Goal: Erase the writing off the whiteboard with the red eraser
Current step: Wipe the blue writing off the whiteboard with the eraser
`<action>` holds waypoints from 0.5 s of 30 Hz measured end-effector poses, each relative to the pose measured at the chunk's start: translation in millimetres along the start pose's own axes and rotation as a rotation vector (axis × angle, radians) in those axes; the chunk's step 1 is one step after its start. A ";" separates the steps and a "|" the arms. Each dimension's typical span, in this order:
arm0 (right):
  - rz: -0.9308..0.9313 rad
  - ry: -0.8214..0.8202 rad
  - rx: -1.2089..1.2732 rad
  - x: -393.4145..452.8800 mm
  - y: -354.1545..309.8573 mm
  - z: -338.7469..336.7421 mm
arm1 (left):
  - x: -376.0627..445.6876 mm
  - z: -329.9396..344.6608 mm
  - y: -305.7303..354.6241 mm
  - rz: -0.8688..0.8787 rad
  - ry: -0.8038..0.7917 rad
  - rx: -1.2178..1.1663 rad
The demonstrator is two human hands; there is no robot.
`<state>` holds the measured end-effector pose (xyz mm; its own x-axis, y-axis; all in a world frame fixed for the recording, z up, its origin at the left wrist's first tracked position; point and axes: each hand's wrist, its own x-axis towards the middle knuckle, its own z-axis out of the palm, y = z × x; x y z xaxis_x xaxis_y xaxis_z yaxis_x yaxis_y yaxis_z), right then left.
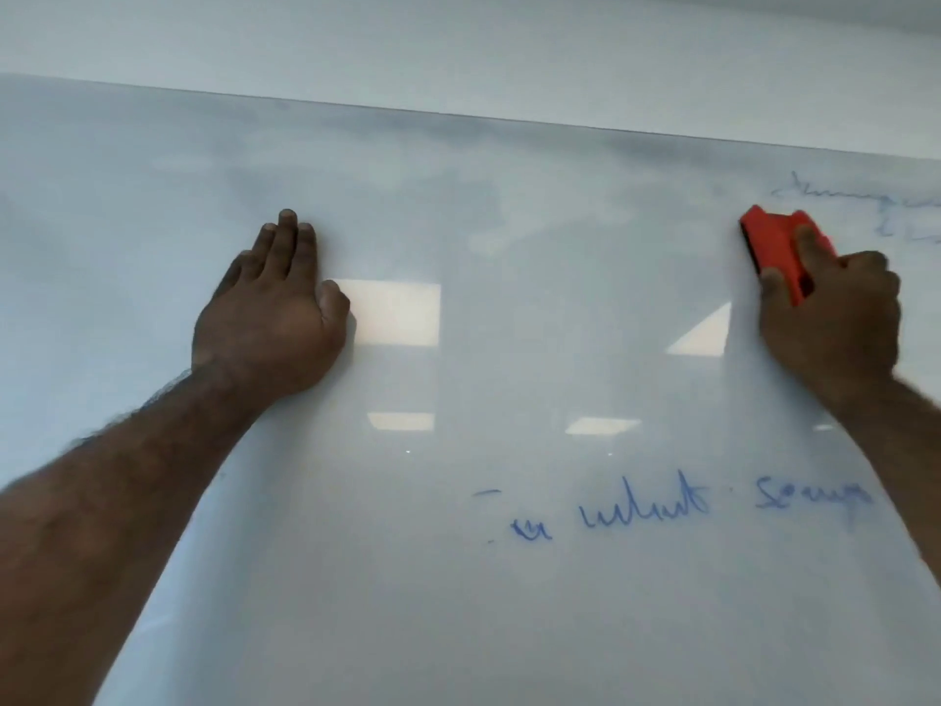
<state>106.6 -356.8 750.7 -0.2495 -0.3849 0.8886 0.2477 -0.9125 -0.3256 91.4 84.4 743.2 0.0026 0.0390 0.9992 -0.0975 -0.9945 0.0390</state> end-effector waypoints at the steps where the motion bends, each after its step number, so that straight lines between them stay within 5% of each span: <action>1: 0.106 0.005 -0.010 3.3 6.9 -1.7 | -0.6 -0.5 -0.7 -0.007 0.006 -0.003; 5: 0.213 0.000 0.008 -3.2 -29.3 2.0 | -2.1 0.9 -0.6 -0.007 0.004 -0.022; 11: -0.381 -0.057 0.137 -90.6 -173.0 4.9 | -2.3 3.3 0.8 -0.023 -0.018 -0.043; 15: -0.671 -0.077 0.189 -119.3 -196.2 7.5 | 3.0 5.9 -2.6 -0.061 -0.040 -0.044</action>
<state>94.8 -130.8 711.1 -0.3404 0.2702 0.9006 0.2231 -0.9072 0.3565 97.6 86.5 746.1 0.0499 0.0946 0.9943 -0.1395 -0.9851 0.1007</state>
